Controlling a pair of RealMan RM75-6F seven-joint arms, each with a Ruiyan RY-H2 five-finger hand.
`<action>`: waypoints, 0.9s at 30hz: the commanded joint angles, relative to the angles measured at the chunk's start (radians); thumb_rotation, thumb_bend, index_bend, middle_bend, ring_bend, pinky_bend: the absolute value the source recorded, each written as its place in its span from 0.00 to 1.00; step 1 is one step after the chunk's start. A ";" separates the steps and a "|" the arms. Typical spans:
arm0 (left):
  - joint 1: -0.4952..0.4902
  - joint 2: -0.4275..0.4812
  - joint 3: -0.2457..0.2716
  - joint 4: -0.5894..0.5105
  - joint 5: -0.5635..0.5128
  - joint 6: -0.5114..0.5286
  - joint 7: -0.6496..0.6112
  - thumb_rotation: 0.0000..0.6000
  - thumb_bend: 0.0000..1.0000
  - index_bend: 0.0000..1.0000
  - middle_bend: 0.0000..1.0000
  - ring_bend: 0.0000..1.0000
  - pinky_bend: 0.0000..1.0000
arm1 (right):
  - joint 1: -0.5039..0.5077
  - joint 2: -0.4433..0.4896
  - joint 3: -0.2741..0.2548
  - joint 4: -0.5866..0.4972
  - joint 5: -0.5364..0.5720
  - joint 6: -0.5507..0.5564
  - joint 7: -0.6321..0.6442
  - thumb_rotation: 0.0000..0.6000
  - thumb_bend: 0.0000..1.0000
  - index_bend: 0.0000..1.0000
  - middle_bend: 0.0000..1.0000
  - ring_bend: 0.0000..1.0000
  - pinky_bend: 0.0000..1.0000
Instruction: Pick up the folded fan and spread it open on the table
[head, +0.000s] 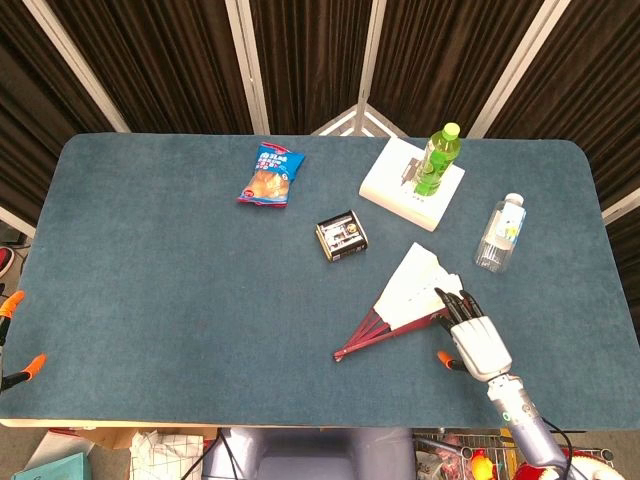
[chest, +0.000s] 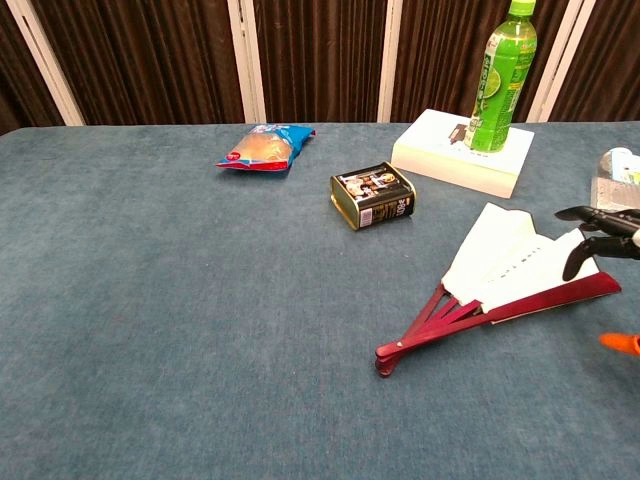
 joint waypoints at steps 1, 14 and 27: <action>0.001 -0.001 0.000 -0.001 -0.001 0.001 0.003 1.00 0.02 0.15 0.00 0.00 0.00 | 0.015 -0.015 0.004 0.014 0.009 -0.017 -0.005 1.00 0.23 0.38 0.06 0.12 0.10; 0.000 -0.004 -0.003 -0.001 -0.007 0.001 0.010 1.00 0.02 0.15 0.00 0.00 0.00 | 0.064 -0.083 0.021 0.076 0.041 -0.064 0.001 1.00 0.23 0.39 0.06 0.12 0.10; -0.005 -0.007 -0.007 0.000 -0.020 -0.013 0.022 1.00 0.02 0.15 0.00 0.00 0.00 | 0.102 -0.128 0.021 0.130 0.062 -0.100 0.029 1.00 0.30 0.41 0.06 0.12 0.10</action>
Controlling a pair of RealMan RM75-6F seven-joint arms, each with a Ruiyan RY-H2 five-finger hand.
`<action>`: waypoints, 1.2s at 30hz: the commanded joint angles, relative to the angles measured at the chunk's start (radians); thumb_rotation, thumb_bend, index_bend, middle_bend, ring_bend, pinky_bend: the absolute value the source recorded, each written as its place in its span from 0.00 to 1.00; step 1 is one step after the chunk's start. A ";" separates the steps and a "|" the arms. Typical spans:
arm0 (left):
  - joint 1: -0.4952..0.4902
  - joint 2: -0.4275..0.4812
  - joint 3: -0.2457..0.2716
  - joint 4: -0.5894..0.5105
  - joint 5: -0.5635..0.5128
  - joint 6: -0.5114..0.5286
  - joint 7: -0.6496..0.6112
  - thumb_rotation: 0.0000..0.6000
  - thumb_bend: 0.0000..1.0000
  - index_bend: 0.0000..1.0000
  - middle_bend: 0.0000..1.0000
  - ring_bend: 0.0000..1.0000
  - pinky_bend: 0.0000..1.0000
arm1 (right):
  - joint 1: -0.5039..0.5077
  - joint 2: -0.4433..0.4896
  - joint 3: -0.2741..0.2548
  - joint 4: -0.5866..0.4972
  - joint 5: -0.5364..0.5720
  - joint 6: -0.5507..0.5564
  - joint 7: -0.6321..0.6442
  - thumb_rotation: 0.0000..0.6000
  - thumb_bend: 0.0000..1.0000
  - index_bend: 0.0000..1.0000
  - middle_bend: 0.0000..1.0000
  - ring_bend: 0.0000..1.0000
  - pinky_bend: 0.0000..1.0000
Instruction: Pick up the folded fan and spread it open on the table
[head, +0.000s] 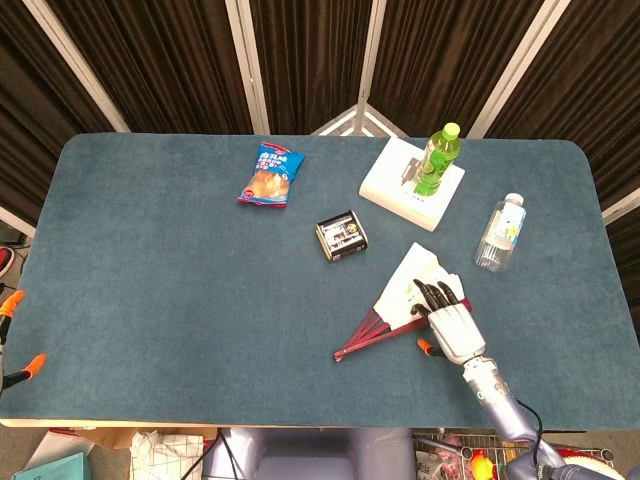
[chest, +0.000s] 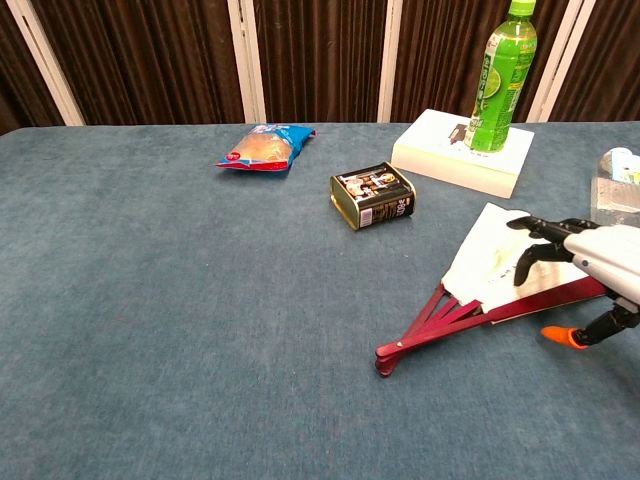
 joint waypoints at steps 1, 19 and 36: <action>-0.002 -0.001 -0.001 -0.001 -0.004 -0.005 0.004 1.00 0.02 0.15 0.00 0.00 0.00 | 0.008 -0.007 0.000 0.008 0.006 -0.008 0.008 1.00 0.30 0.41 0.06 0.12 0.10; -0.007 -0.008 -0.003 -0.005 -0.016 -0.013 0.033 1.00 0.02 0.15 0.00 0.00 0.00 | 0.065 -0.057 0.015 0.075 0.035 -0.055 0.023 1.00 0.33 0.48 0.07 0.14 0.12; -0.006 -0.013 0.001 -0.008 -0.013 -0.008 0.051 1.00 0.02 0.15 0.00 0.00 0.00 | 0.075 -0.048 0.017 0.089 0.037 -0.020 0.058 1.00 0.45 0.62 0.10 0.17 0.14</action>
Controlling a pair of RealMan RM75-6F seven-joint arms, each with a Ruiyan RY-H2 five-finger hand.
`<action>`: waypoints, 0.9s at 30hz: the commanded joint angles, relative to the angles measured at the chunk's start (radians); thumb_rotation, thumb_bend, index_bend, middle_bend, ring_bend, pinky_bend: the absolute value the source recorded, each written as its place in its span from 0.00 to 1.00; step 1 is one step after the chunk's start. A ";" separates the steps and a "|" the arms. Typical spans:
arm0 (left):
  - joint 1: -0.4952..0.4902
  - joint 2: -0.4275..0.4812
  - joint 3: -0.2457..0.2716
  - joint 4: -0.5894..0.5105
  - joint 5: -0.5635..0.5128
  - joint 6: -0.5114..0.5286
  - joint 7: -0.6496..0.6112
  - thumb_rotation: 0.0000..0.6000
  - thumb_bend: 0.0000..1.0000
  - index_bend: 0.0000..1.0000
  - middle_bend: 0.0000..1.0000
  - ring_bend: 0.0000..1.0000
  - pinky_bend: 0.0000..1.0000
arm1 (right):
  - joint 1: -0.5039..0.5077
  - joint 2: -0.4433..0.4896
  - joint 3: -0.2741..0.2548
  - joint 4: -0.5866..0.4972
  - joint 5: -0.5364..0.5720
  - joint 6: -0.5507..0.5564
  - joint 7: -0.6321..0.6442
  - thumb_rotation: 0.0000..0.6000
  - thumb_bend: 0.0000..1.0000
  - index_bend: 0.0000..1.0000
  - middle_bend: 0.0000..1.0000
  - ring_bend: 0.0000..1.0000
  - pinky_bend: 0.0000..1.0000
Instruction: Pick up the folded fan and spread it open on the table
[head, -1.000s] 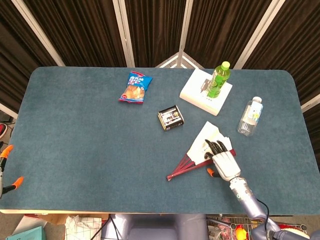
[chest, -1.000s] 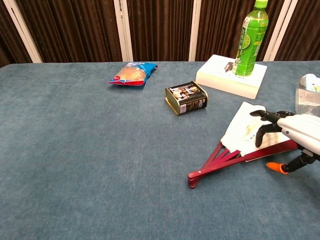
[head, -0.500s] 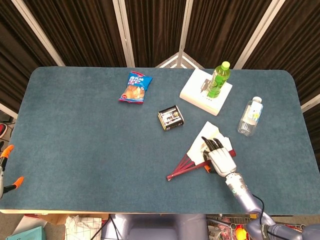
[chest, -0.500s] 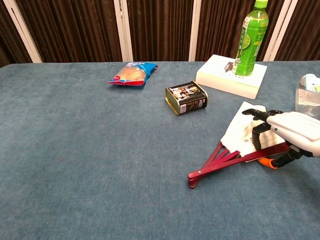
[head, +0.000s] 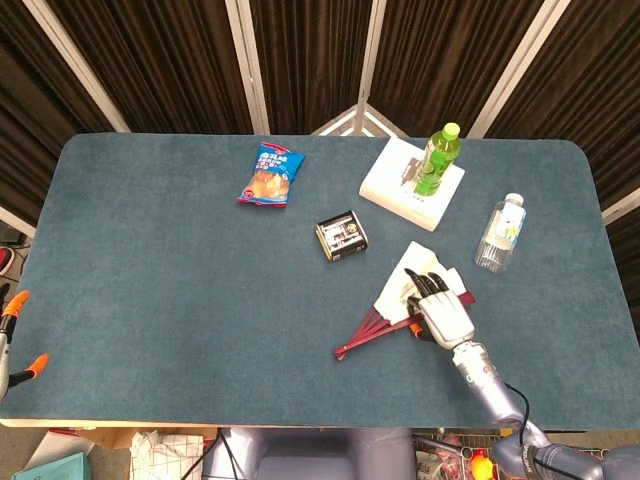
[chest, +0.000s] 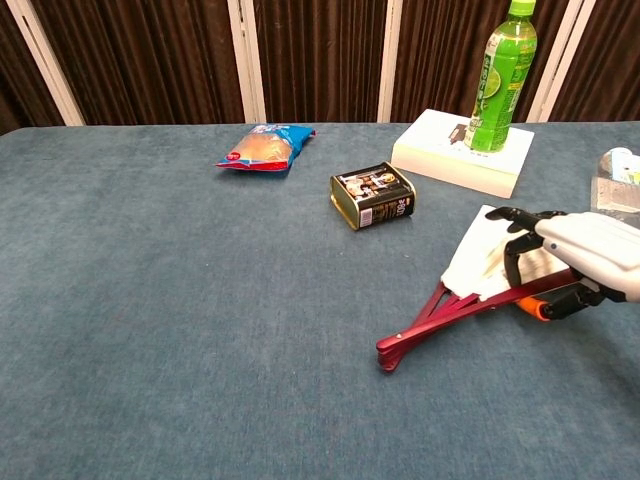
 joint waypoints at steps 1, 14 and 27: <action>0.000 -0.001 0.001 -0.001 0.001 0.000 0.002 1.00 0.02 0.15 0.00 0.00 0.00 | 0.000 0.006 -0.001 -0.003 0.000 0.005 0.002 1.00 0.45 0.64 0.10 0.17 0.15; 0.003 0.003 0.005 -0.005 0.008 0.003 -0.004 1.00 0.02 0.15 0.00 0.00 0.00 | 0.020 0.031 -0.001 -0.022 -0.029 0.040 0.023 1.00 0.46 0.77 0.14 0.20 0.17; -0.010 0.008 -0.006 -0.002 -0.027 -0.034 -0.012 1.00 0.02 0.15 0.00 0.00 0.00 | 0.068 0.212 0.035 -0.213 -0.059 0.055 -0.021 1.00 0.46 0.82 0.14 0.20 0.17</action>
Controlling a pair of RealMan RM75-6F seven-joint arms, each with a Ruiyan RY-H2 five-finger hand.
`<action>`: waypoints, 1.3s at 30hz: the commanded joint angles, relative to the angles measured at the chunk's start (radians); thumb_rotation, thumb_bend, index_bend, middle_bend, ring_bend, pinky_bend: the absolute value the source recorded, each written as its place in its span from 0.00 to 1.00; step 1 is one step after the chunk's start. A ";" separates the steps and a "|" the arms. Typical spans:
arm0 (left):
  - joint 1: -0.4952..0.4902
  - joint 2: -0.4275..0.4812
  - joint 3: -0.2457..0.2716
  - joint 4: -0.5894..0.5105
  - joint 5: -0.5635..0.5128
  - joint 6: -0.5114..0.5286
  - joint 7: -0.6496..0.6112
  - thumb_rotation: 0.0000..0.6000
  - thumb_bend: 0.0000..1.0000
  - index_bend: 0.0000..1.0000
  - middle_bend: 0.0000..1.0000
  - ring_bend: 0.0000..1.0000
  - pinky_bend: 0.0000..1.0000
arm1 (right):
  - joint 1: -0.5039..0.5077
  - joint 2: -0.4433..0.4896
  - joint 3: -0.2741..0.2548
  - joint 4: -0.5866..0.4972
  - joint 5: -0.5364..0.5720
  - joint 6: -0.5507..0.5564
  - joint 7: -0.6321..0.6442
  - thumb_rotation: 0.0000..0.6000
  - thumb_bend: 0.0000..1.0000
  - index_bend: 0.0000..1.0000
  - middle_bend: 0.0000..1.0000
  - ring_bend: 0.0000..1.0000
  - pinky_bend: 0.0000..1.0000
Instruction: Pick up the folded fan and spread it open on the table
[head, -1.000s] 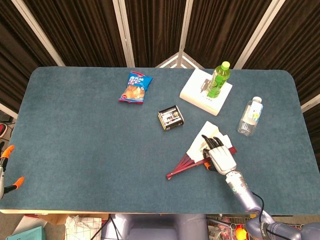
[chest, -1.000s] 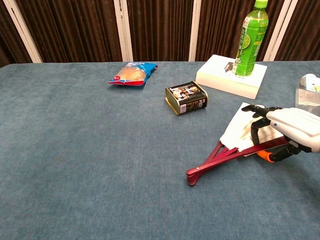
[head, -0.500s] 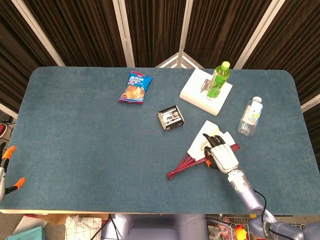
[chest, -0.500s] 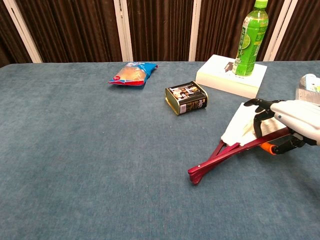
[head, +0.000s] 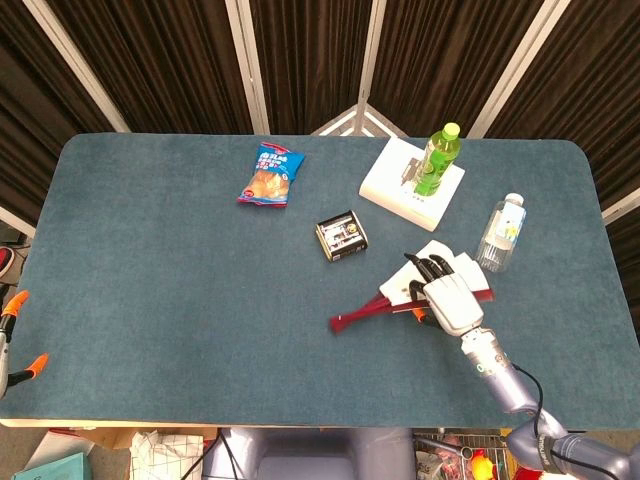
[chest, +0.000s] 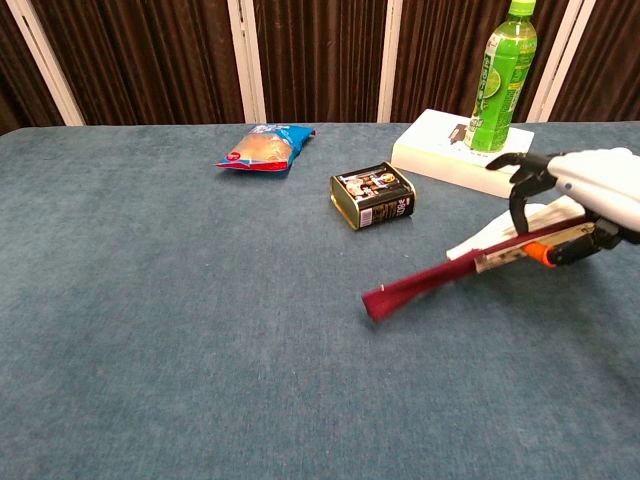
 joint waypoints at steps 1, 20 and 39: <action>-0.005 -0.001 -0.001 0.000 -0.005 -0.010 0.002 1.00 0.02 0.15 0.00 0.00 0.00 | 0.025 0.086 0.012 -0.090 -0.015 -0.013 -0.038 1.00 0.46 0.83 0.14 0.20 0.17; -0.081 -0.028 0.003 0.082 0.020 -0.129 -0.082 1.00 0.02 0.16 0.00 0.00 0.00 | 0.240 0.376 0.255 -0.468 0.187 -0.247 -0.154 1.00 0.46 0.85 0.14 0.20 0.17; -0.218 -0.204 -0.022 0.277 0.108 -0.216 -0.319 1.00 0.02 0.22 0.00 0.00 0.09 | 0.534 0.275 0.382 -0.675 0.574 -0.330 -0.479 1.00 0.47 0.86 0.14 0.20 0.17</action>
